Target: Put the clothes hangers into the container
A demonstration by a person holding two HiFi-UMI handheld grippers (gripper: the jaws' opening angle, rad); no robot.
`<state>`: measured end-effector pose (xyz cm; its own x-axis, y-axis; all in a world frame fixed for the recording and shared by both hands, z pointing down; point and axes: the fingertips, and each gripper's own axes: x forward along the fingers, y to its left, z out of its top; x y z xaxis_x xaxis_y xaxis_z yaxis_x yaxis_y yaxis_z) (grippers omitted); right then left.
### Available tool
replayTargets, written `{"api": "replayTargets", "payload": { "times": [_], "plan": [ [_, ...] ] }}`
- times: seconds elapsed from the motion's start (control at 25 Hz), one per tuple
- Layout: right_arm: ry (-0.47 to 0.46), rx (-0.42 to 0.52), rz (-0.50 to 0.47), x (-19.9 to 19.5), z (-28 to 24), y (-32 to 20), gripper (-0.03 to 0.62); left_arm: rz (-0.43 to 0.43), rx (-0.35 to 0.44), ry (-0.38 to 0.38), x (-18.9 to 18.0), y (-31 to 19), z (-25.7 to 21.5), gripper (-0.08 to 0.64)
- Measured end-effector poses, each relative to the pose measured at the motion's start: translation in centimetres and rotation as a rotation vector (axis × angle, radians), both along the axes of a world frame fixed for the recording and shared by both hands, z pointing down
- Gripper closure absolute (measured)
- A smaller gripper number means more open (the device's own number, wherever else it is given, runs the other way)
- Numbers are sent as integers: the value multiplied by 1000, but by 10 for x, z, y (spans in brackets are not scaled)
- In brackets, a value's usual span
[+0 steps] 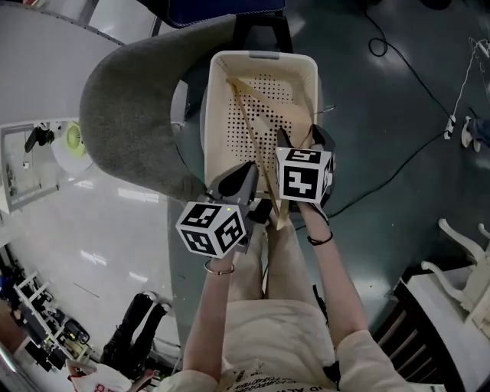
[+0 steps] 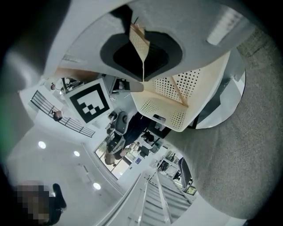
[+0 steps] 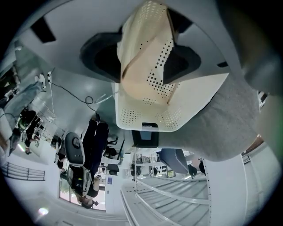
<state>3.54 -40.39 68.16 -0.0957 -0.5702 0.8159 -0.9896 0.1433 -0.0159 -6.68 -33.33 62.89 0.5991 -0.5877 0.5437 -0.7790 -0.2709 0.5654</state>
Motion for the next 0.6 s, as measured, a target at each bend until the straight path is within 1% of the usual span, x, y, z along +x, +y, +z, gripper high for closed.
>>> {"api": "replayTargets", "payload": {
  "times": [0.16, 0.28, 0.32, 0.4, 0.44, 0.52, 0.56, 0.6],
  "plan": [
    [3, 6, 7, 1, -7, 3, 307, 2, 10, 6, 1, -1, -6, 534],
    [-24, 34, 2, 0, -18, 4, 314, 2, 27, 7, 1, -2, -16, 534],
    [-38, 48, -6, 0, -23, 5, 336, 0, 34, 8, 0, -1, -21, 534],
    [-50, 70, -38, 0, -32, 9, 418, -7, 51, 14, -2, 1, -32, 534],
    [-55, 79, -50, 1, -38, 10, 445, -10, 63, 19, -3, 2, -39, 534],
    [-72, 98, -50, 5, -50, 13, 522, -17, 91, 23, -5, 3, -53, 534],
    [-85, 108, -50, 7, -57, 14, 548, -20, 107, 18, -6, 3, -60, 534],
    [-100, 119, -57, 7, -64, 17, 558, -22, 125, 8, -8, 5, -67, 534]
  ]
}}
